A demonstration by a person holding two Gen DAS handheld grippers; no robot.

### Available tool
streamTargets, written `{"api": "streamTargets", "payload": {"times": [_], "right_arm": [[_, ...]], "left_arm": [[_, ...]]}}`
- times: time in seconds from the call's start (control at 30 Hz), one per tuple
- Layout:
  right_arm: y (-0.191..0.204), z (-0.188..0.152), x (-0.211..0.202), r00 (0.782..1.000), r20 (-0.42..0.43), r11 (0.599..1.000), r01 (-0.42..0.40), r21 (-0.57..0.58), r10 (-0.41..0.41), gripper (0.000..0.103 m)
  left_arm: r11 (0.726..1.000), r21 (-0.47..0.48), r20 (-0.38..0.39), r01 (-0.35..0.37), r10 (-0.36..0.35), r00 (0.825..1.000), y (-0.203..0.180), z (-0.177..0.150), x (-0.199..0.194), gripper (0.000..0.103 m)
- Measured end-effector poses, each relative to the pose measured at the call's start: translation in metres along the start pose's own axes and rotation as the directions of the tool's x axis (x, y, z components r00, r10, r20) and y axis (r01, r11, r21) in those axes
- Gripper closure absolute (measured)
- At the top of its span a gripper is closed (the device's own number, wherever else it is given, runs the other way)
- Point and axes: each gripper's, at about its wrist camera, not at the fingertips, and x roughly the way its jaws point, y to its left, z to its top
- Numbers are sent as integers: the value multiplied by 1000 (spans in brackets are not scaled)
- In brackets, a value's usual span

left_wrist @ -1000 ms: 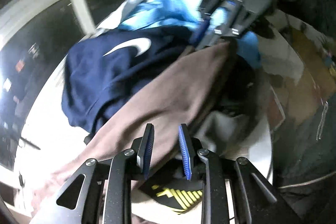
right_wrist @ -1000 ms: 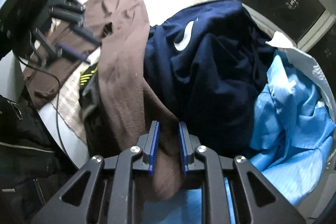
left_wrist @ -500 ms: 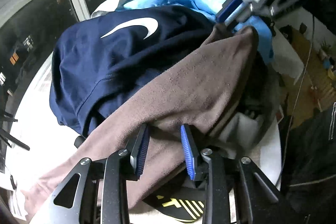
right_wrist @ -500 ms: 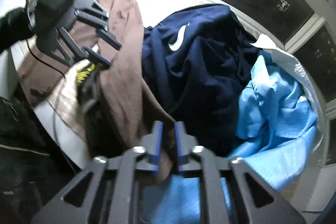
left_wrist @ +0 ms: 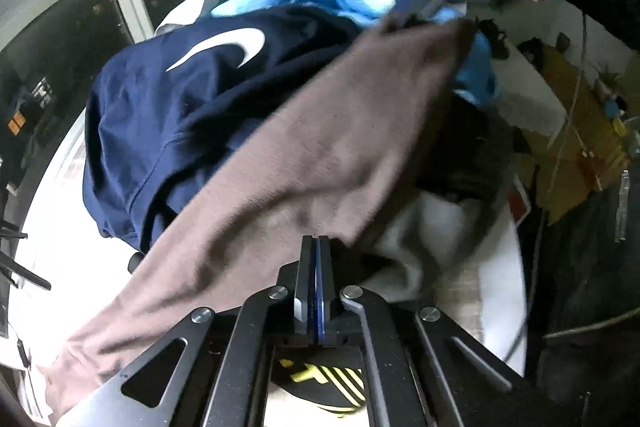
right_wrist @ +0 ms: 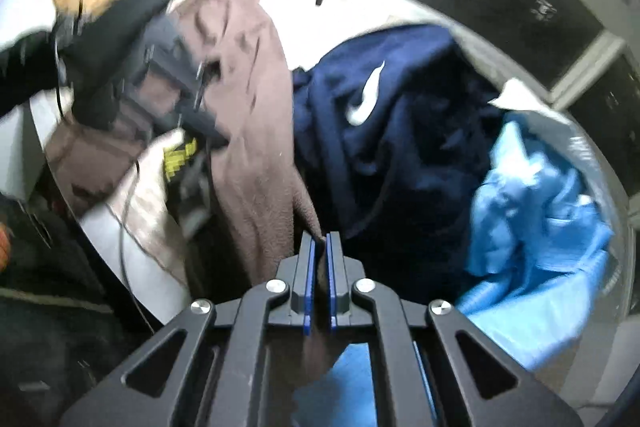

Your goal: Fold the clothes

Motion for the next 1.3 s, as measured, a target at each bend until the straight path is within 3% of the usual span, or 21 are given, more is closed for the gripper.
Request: {"api": "streamTargets", "payload": {"times": [0.13,0.2,0.23,0.27,0.43,0.53,0.73,0.87,0.93,1.0,1.13,1.2,1.27,1.3], "right_arm": [[-36,2,-23,993,112,976,-2,218,-23,98],[-54,-2,-19,991,137,941,-49,335,3,98],[-55,-5,-14,992,127,939,-47,340,4,98],[-51,-6,-9,993,113,940,-52,336,14,98],[-41,-6,-2,994,90,937,-85,340,57,98],[-41,-4,-4,992,102,930,-104,353,72,98],[-47,-7,-8,991,125,919,-91,383,45,98],[-68,-25,1,985,148,854,-156,496,94,98],[-74,-34,22,993,88,840,-115,530,81,98],[-81,-41,38,994,66,808,-113,578,92,98],[-93,-48,38,992,71,763,-126,635,105,98],[-84,-42,33,996,42,802,-89,591,79,97],[-73,-32,24,999,24,845,-44,533,36,94],[-70,-26,18,1000,28,862,-15,506,1,89]], "left_arm": [[998,21,14,-52,52,999,-3,1,-13,101],[994,10,24,-105,105,994,5,8,-15,90],[991,0,32,-133,133,991,8,10,-17,80],[989,-8,52,-145,145,988,11,14,-19,76],[990,32,63,-135,132,989,11,27,5,76],[993,41,52,-113,111,992,9,27,19,102],[997,41,66,-72,69,995,-2,18,-11,102],[997,28,73,-67,65,995,-9,7,-23,102],[998,13,52,-63,62,997,-6,3,-16,97],[997,-7,15,-76,77,997,-2,0,-9,99],[996,18,38,-84,83,996,5,-11,-28,93],[993,-4,33,-122,122,992,20,-18,-34,84],[985,-14,10,-174,174,985,35,-24,-30,69],[978,-6,-9,-207,207,978,40,-28,-26,68]]}}
